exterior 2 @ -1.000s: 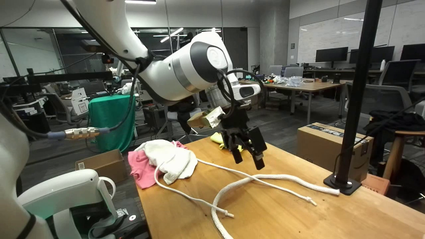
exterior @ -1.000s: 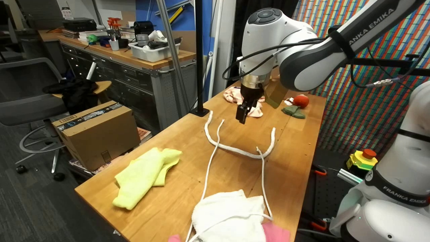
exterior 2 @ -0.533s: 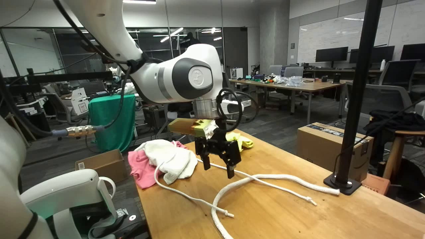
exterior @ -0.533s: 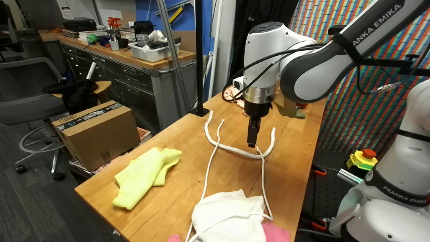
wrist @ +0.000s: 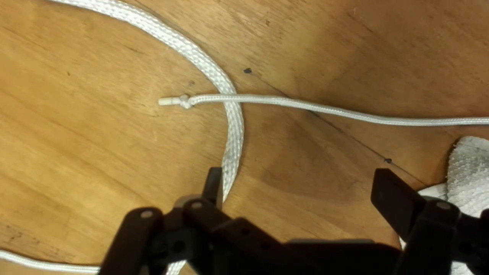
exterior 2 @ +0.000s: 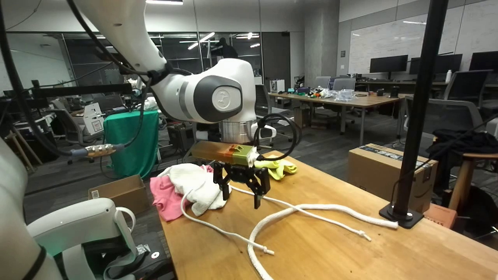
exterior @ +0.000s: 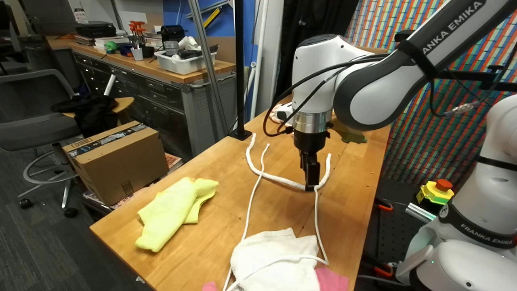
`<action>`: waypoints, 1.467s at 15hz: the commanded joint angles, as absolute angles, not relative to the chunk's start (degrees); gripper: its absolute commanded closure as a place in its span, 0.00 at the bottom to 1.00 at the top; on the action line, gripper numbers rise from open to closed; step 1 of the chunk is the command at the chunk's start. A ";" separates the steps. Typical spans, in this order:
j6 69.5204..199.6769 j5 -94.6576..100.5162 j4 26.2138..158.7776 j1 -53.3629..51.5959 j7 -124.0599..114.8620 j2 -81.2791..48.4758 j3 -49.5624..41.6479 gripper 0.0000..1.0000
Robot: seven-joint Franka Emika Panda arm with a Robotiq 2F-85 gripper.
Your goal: Separate all the items on the table.
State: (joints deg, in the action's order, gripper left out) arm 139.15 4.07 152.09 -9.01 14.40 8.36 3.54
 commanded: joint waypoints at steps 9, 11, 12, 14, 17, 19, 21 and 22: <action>152.60 9.89 147.55 -7.04 8.22 -3.59 4.45 0.00; 153.32 11.97 146.46 -6.63 6.58 -5.50 4.02 0.00; 153.42 12.44 145.84 -6.44 6.12 -6.30 3.82 0.00; 153.59 13.03 144.54 -6.11 5.09 -7.88 3.45 0.00; 153.40 12.48 142.76 -5.47 4.88 -9.38 2.93 0.00; 153.18 11.56 141.60 -4.83 5.27 -10.27 2.65 0.00; 153.01 10.60 140.66 -4.05 5.85 -11.10 2.46 0.00; 152.92 9.96 140.31 -3.60 6.27 -11.45 2.44 0.00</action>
State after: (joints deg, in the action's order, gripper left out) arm 152.46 11.49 142.31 -4.72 5.79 -9.79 2.57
